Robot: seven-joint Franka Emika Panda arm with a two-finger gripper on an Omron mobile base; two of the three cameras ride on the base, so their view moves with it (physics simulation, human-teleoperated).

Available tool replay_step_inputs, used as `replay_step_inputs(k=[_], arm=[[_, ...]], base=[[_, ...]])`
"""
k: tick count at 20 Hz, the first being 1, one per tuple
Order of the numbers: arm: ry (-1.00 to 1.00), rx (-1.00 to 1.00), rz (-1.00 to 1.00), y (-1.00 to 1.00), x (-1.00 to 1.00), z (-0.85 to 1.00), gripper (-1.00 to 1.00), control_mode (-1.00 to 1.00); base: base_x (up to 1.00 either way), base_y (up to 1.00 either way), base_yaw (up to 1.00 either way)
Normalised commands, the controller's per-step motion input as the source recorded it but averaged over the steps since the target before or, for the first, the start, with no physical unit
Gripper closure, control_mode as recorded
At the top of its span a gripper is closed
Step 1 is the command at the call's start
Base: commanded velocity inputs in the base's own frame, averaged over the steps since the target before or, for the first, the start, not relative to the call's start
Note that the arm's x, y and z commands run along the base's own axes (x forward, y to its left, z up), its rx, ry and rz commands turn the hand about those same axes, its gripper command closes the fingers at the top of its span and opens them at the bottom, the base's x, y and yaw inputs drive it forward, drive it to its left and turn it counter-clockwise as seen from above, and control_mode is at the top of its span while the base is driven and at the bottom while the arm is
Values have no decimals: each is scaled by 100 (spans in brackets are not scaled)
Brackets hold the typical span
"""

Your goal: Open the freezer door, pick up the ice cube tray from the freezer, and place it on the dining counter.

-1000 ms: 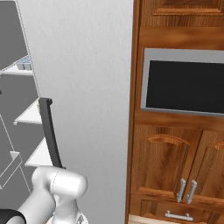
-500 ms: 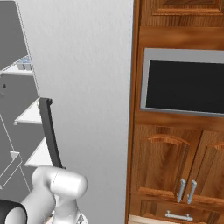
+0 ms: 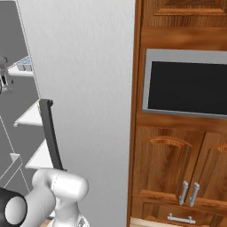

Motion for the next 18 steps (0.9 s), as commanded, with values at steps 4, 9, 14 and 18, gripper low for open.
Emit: replay_step_inputs(k=[4,9,14,18], arm=[[0,0,0,1,32,0,-100,-100],[0,0,0,16,23,0,-100,-100],[0,0,0,40,15,0,-100,-100],[0,0,0,23,29,0,-100,-100]], base=[[0,0,0],[0,0,0],[0,0,0],[0,0,0]])
